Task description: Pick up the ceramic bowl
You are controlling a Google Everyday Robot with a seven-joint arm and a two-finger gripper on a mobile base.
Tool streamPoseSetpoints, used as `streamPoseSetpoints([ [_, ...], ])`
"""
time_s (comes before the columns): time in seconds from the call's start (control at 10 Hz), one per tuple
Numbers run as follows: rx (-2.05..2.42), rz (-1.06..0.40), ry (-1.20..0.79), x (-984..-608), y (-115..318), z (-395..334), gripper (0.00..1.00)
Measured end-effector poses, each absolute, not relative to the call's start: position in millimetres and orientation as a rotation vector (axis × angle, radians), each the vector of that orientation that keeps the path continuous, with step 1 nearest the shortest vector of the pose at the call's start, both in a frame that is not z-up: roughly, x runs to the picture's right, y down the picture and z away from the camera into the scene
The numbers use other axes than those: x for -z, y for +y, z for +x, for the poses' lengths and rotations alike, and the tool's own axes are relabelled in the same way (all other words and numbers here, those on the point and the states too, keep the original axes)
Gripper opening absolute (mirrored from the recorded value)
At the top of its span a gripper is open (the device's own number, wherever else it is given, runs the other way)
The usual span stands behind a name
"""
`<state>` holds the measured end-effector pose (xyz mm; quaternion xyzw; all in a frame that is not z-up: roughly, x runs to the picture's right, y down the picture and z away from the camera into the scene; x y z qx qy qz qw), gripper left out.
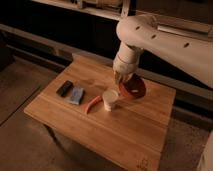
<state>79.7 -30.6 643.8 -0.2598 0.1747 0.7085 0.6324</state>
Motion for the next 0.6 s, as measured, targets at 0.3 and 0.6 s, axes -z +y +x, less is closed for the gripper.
streamPoseSetpoints([
  [0.3,-1.686,-0.595,0.389,-639,-29,105,0.00],
  [0.6,-1.739,-0.590,0.380,-633,-26,128,0.00],
])
